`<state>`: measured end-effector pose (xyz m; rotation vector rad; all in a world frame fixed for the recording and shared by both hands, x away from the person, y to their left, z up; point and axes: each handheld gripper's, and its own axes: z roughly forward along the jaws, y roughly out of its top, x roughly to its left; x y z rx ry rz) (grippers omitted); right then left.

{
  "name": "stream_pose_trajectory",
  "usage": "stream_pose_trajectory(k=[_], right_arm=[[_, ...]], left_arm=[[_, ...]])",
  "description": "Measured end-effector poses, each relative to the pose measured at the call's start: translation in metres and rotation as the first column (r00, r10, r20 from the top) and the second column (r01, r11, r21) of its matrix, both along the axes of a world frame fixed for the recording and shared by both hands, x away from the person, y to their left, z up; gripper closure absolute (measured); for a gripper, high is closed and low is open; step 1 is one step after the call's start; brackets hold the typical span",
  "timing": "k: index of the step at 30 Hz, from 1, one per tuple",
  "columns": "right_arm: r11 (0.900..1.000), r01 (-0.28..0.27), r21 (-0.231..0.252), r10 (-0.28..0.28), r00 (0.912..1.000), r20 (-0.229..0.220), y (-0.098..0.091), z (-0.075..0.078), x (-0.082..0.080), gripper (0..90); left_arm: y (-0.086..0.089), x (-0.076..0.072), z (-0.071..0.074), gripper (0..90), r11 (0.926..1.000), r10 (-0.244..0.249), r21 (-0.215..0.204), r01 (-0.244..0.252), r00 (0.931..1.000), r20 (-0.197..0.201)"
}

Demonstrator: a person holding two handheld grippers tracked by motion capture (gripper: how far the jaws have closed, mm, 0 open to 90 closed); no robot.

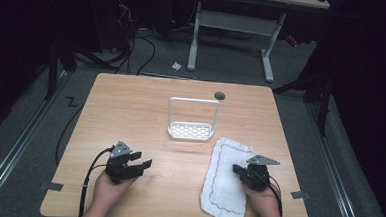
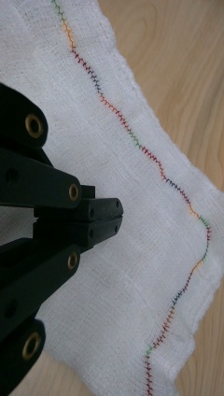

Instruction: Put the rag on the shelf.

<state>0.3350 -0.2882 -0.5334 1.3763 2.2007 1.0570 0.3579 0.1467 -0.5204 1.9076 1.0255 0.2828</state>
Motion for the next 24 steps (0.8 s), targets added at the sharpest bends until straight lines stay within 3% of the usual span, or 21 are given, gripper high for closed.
stream_pose_trajectory(k=[7, 10, 14, 16, 19, 20, 22, 24], right_arm=[[0.9946, -0.102, -0.022, 0.102, 0.9948, 0.000, 0.036, 0.000, -0.008, 90.0], [0.9890, -0.139, -0.051, 0.140, 0.9902, 0.007, 0.063, 0.001, -0.009, 90.0], [0.9819, -0.182, -0.055, 0.182, 0.9833, 0.004, 0.082, 0.001, -0.007, 90.0], [0.9759, -0.199, -0.088, 0.200, 0.9797, 0.005, 0.091, 0.003, -0.006, 90.0], [0.9785, -0.195, -0.067, 0.197, 0.9800, 0.026, 0.088, 0.008, -0.008, 90.0], [0.9811, -0.182, -0.065, 0.185, 0.9820, 0.039, 0.083, 0.010, -0.008, 90.0], [0.9887, -0.143, -0.046, 0.145, 0.9879, 0.054, 0.068, 0.014, -0.010, 90.0], [0.9918, -0.107, -0.070, 0.111, 0.9920, 0.060, 0.054, 0.014, -0.011, 90.0]], left_arm=[[-0.001, 0.000, 0.000, 45.5, 1.0000, -0.007, -0.005, 0.007, 1.0000, -0.004], [-0.004, -0.001, -0.001, 45.4, 0.9999, -0.013, -0.006, 0.013, 0.9999, -0.004], [-0.013, -0.004, -0.001, 45.9, 0.9989, -0.045, -0.009, 0.045, 0.9989, -0.006], [-0.022, -0.008, 0.000, 46.5, 0.9970, -0.076, -0.015, 0.076, 0.9970, -0.009], [-0.041, -0.015, 0.000, 50.2, 0.9904, -0.135, -0.032, 0.134, 0.9904, -0.030], [-0.049, -0.016, -0.001, 58.7, 0.9876, -0.154, -0.039, 0.152, 0.9868, -0.049], [-0.065, -0.020, -0.002, 61.8, 0.9813, -0.190, -0.043, 0.188, 0.9795, -0.066], [-0.082, -0.024, -0.004, 66.3, 0.9717, -0.236, -0.028, 0.235, 0.9696, -0.065]])
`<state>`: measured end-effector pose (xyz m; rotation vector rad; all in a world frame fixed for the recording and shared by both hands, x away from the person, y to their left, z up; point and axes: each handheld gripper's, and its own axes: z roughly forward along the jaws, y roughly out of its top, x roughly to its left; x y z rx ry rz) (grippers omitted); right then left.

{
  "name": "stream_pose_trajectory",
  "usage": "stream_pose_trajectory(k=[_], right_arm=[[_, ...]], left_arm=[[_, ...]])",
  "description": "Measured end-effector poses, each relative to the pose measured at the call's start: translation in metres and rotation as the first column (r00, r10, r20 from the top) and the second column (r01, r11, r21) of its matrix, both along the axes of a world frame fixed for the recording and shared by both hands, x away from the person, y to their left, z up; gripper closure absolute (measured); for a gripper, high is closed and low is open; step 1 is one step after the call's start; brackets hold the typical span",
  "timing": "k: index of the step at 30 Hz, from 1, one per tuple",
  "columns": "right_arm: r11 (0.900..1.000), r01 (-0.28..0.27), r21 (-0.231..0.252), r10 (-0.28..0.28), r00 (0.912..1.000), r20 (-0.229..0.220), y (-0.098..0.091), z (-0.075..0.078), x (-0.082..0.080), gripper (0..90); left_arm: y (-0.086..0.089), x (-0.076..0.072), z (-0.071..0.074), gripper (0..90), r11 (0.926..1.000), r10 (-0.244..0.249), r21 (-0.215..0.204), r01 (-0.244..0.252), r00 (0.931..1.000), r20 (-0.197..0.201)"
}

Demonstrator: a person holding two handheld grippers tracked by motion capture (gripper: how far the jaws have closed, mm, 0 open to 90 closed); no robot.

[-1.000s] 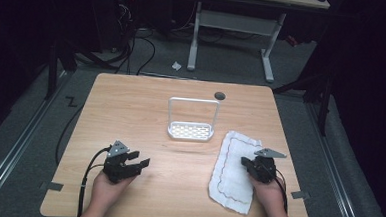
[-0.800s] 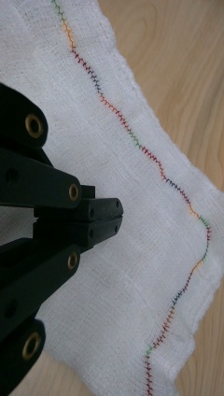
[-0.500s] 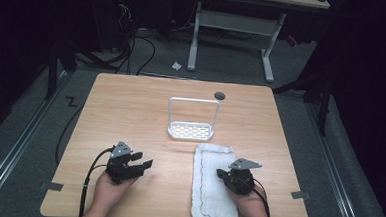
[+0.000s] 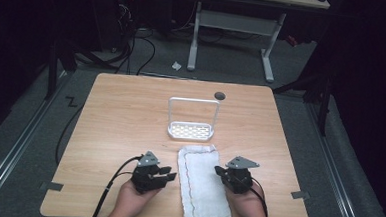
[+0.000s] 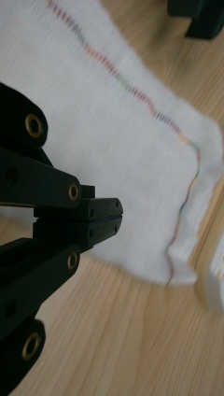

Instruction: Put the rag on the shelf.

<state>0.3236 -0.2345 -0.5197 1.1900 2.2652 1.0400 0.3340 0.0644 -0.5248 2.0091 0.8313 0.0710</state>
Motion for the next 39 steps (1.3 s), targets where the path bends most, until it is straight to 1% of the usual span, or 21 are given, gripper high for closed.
stream_pose_trajectory(k=[3, 6, 8, 10, 12, 14, 15, 19, 21, 22, 23, 24, 25, 26, 27, 29, 31, 33, 34, 38, 39], right_arm=[[0.9996, 0.023, -0.019, -0.023, 0.9994, -0.026, -0.013, -0.005, -0.003, 90.0], [0.9993, 0.009, -0.035, -0.010, 0.9991, -0.041, -0.013, -0.011, -0.007, 90.0], [0.9998, 0.001, -0.021, -0.002, 0.9987, -0.050, -0.011, -0.010, -0.008, 90.0], [0.9998, -0.003, -0.017, 0.002, 0.9987, -0.051, -0.010, -0.010, -0.009, 90.0], [0.9990, -0.036, -0.028, 0.035, 0.9984, -0.044, -0.001, -0.010, -0.013, 90.0], [0.9984, -0.048, -0.030, 0.047, 0.9978, -0.047, 0.003, -0.010, -0.014, 90.0], [0.9964, -0.079, -0.030, 0.077, 0.9959, -0.048, 0.011, -0.010, -0.015, 90.0], [0.9913, -0.128, -0.030, 0.126, 0.9905, -0.054, 0.023, -0.011, -0.019, 90.0], [0.9863, -0.161, -0.036, 0.159, 0.9861, -0.048, 0.031, -0.011, -0.021, 90.0], [0.9823, -0.184, -0.038, 0.182, 0.9820, -0.051, 0.035, -0.010, -0.023, 90.0], [0.9824, -0.185, -0.023, 0.184, 0.9817, -0.051, 0.035, -0.009, -0.023, 90.0], [0.9832, -0.182, -0.009, 0.182, 0.9822, -0.047, 0.035, -0.008, -0.022, 88.3], [0.9832, -0.182, -0.009, 0.182, 0.9822, -0.047, 0.035, -0.008, -0.022, 88.3], [0.9849, -0.173, 0.012, 0.173, 0.9844, -0.032, 0.032, -0.007, -0.018, 85.8], [0.9857, -0.167, 0.022, 0.168, 0.9853, -0.032, 0.030, -0.007, -0.017, 84.9], [0.9861, -0.163, 0.033, 0.164, 0.9859, -0.036, 0.028, -0.008, -0.015, 83.7], [0.9878, -0.149, 0.043, 0.151, 0.9877, -0.040, 0.024, -0.009, -0.013, 82.1], [0.9888, -0.138, 0.058, 0.140, 0.9892, -0.042, 0.019, -0.009, -0.011, 79.8], [0.9884, -0.131, 0.076, 0.135, 0.9895, -0.051, 0.016, -0.008, -0.011, 78.8], [0.9892, -0.122, 0.082, 0.126, 0.9906, -0.053, 0.014, -0.008, -0.011, 78.2], [0.9890, -0.123, 0.082, 0.128, 0.9905, -0.051, 0.013, -0.008, -0.011, 77.6]], left_arm=[[-0.023, -0.005, -0.003, 69.2, 0.9976, -0.068, 0.017, 0.068, 0.9977, -0.002], [-0.039, -0.008, -0.006, 73.3, 0.9916, -0.111, 0.067, 0.111, 0.9938, 0.008], [-0.043, -0.009, -0.009, 74.3, 0.9870, -0.123, 0.107, 0.120, 0.9921, 0.022], [-0.041, -0.008, -0.009, 74.5, 0.9855, -0.130, 0.113, 0.127, 0.9912, 0.023], [-0.037, -0.008, -0.008, 72.3, 0.9865, -0.116, 0.118, 0.114, 0.9932, 0.013], [-0.029, -0.009, -0.008, 72.2, 0.9872, -0.104, 0.122, 0.102, 0.9945, 0.013], [-0.019, -0.012, -0.008, 72.2, 0.9879, -0.097, 0.122, 0.095, 0.9953, 0.007], [-0.006, -0.018, -0.006, 71.8, 0.9871, -0.083, 0.137, 0.083, 0.9965, -0.010], [0.000, -0.023, -0.005, 70.7, 0.9872, -0.061, 0.148, 0.060, 0.9981, 0.003], [0.003, -0.024, -0.004, 66.5, 0.9891, -0.044, 0.141, 0.041, 0.9989, 0.017], [0.006, -0.023, -0.003, 63.3, 0.9913, -0.028, 0.129, 0.025, 0.9993, 0.026], [0.012, -0.016, -0.001, 60.6, 0.9945, 0.020, 0.102, -0.026, 0.9979, 0.062], [0.012, -0.016, -0.001, 58.6, 0.9945, 0.020, 0.102, -0.026, 0.9979, 0.062], [0.016, -0.011, 0.000, 56.6, 0.9959, 0.044, 0.076, -0.050, 0.9967, 0.068], [0.019, -0.004, 0.000, 55.1, 0.9958, 0.073, 0.051, -0.076, 0.9948, 0.071], [0.021, 0.013, 0.000, 52.7, 0.9933, 0.108, 0.034, -0.111, 0.9916, 0.070], [0.019, 0.028, 0.001, 49.3, 0.9897, 0.132, 0.044, -0.137, 0.9866, 0.096], [0.014, 0.042, 0.000, 48.8, 0.9863, 0.149, 0.056, -0.155, 0.9833, 0.104], [0.010, 0.049, -0.001, 48.5, 0.9844, 0.151, 0.075, -0.159, 0.9830, 0.105], [-0.007, 0.071, -0.009, 51.9, 0.9761, 0.153, 0.144, -0.163, 0.9852, 0.077], [-0.010, 0.073, -0.010, 51.7, 0.9738, 0.154, 0.157, -0.165, 0.9848, 0.081]])
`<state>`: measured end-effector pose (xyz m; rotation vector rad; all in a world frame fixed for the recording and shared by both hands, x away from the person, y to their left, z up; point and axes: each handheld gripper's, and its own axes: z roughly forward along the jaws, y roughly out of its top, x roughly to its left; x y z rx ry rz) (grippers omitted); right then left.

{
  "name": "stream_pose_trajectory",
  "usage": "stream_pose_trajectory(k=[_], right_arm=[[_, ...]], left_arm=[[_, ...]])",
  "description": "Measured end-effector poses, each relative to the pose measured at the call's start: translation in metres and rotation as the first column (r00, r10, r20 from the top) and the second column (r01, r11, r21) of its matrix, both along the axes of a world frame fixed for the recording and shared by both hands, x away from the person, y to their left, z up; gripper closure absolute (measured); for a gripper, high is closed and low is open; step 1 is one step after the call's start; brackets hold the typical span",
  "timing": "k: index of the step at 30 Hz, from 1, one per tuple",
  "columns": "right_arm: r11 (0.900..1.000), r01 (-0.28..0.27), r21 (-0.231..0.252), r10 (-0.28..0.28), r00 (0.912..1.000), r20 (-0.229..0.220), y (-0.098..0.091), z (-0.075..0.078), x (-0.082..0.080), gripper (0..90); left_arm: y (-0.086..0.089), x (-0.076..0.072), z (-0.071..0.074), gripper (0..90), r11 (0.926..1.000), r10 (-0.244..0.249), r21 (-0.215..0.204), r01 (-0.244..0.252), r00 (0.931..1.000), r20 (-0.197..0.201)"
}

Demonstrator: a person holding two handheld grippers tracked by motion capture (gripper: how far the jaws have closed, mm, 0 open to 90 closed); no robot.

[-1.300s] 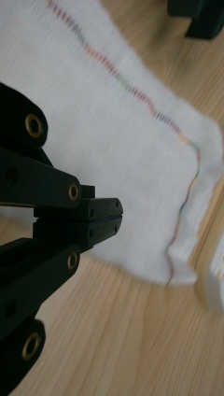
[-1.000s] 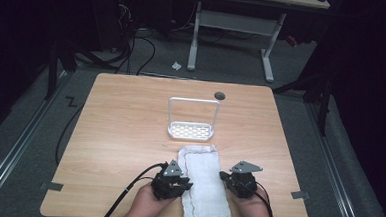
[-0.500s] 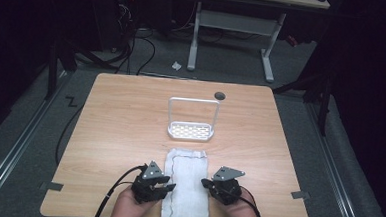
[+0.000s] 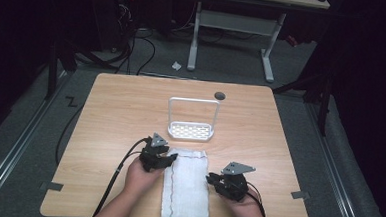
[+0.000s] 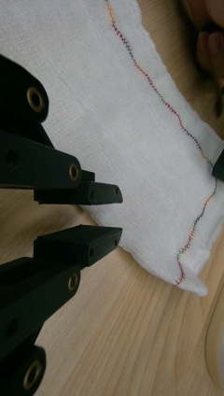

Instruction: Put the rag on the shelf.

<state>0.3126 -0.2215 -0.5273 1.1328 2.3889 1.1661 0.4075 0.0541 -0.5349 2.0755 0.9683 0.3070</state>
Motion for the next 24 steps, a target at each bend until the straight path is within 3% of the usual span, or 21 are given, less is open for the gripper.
stream_pose_trajectory(k=[2, 3, 8, 11, 15, 17, 20, 23, 24], right_arm=[[1.0000, 0.003, 0.001, -0.003, 1.0000, 0.002, -0.001, 0.001, 0.000, 77.5], [1.0000, 0.006, 0.007, -0.006, 1.0000, 0.003, -0.003, 0.001, 0.000, 76.9], [0.9994, 0.028, 0.019, -0.028, 0.9996, 0.001, -0.004, 0.001, 0.002, 76.7], [0.9990, 0.033, 0.030, -0.033, 0.9994, 0.005, -0.004, 0.001, 0.004, 72.6], [0.9977, 0.052, 0.043, -0.052, 0.9986, 0.010, -0.002, 0.003, 0.008, 66.4], [0.9952, 0.084, 0.051, -0.085, 0.9963, 0.017, 0.003, 0.007, 0.016, 59.3], [0.9940, 0.102, 0.040, -0.103, 0.9942, 0.031, 0.009, 0.009, 0.024, 57.3], [0.9902, 0.139, 0.010, -0.140, 0.9898, 0.028, 0.016, 0.010, 0.041, 56.7], [0.9882, 0.152, 0.021, -0.152, 0.9882, 0.016, 0.018, 0.010, 0.047, 56.8]], left_arm=[[-0.003, 0.003, 0.000, 52.7, 1.0000, -0.001, 0.001, 0.001, 1.0000, 0.005], [-0.004, 0.003, -0.001, 65.5, 0.9999, -0.006, -0.015, 0.006, 1.0000, -0.004], [-0.007, 0.002, -0.002, 72.8, 0.9992, -0.011, -0.040, 0.010, 0.9999, -0.012], [-0.006, 0.003, -0.004, 78.6, 0.9971, -0.014, -0.075, 0.011, 0.9994, -0.030], [-0.001, 0.006, -0.006, 81.0, 0.9912, -0.008, -0.132, -0.003, 0.9969, -0.078], [-0.001, 0.006, -0.006, 81.1, 0.9907, -0.003, -0.136, -0.008, 0.9969, -0.079], [-0.003, 0.004, -0.005, 81.0, 0.9937, 0.003, -0.112, -0.009, 0.9983, -0.058], [-0.001, 0.005, -0.006, 81.0, 0.9925, 0.001, -0.122, -0.009, 0.9977, -0.067], [-0.001, 0.005, -0.006, 81.0, 0.9924, 0.001, -0.122, -0.010, 0.9976, -0.069]])
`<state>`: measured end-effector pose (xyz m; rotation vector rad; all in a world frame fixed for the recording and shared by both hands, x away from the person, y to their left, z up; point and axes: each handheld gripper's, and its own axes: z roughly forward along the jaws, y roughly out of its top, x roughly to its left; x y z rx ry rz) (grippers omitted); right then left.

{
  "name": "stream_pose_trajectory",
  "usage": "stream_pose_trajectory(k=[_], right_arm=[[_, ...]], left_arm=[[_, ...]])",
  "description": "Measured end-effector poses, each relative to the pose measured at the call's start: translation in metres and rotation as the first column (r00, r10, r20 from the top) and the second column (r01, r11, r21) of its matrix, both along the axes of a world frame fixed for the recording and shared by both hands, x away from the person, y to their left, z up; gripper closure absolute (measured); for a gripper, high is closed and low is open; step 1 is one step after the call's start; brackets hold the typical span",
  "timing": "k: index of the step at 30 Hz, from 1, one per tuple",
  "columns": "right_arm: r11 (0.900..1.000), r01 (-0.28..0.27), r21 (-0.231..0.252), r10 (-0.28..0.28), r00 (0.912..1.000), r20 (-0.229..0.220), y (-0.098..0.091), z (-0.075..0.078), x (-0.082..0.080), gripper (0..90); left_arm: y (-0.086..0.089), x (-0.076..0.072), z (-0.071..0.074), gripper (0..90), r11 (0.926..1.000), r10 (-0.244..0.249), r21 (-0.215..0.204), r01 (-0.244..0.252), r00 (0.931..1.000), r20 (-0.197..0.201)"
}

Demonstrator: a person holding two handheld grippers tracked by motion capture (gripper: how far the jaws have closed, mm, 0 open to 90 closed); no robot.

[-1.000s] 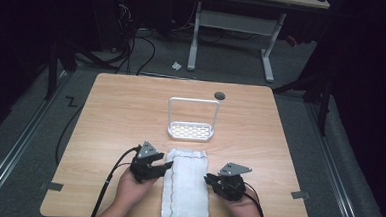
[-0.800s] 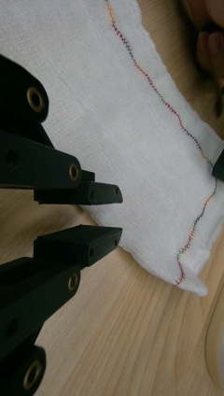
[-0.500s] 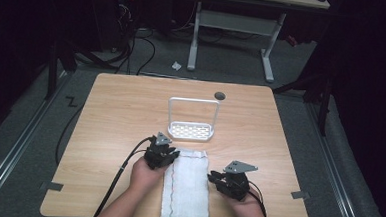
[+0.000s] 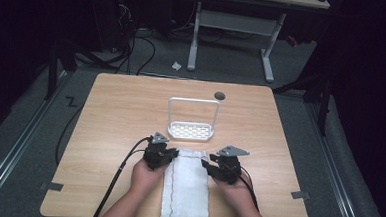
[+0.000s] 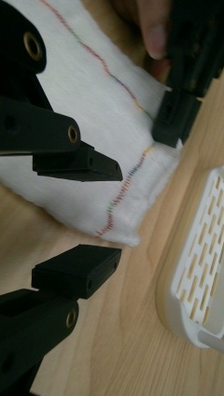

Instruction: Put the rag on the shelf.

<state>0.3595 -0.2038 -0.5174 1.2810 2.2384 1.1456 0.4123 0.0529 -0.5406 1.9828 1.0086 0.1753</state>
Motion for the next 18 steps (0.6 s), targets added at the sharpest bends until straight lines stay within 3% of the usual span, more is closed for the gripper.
stream_pose_trajectory(k=[6, 8, 18], right_arm=[[0.9982, 0.043, -0.043, -0.045, 0.9985, -0.033, 0.014, -0.011, 0.028, 60.4], [0.9980, 0.057, -0.028, -0.058, 0.9969, -0.054, 0.012, -0.015, 0.031, 62.0], [0.9991, 0.026, 0.033, -0.024, 0.9985, -0.049, 0.010, -0.021, 0.026, 81.4]], left_arm=[[0.000, 0.000, 0.000, 80.8, 1.0000, 0.000, -0.001, 0.000, 1.0000, -0.001], [0.001, 0.000, 0.000, 80.8, 1.0000, 0.000, -0.003, 0.000, 1.0000, -0.003], [0.001, 0.000, 0.000, 80.6, 1.0000, 0.001, -0.007, -0.001, 1.0000, -0.006]])
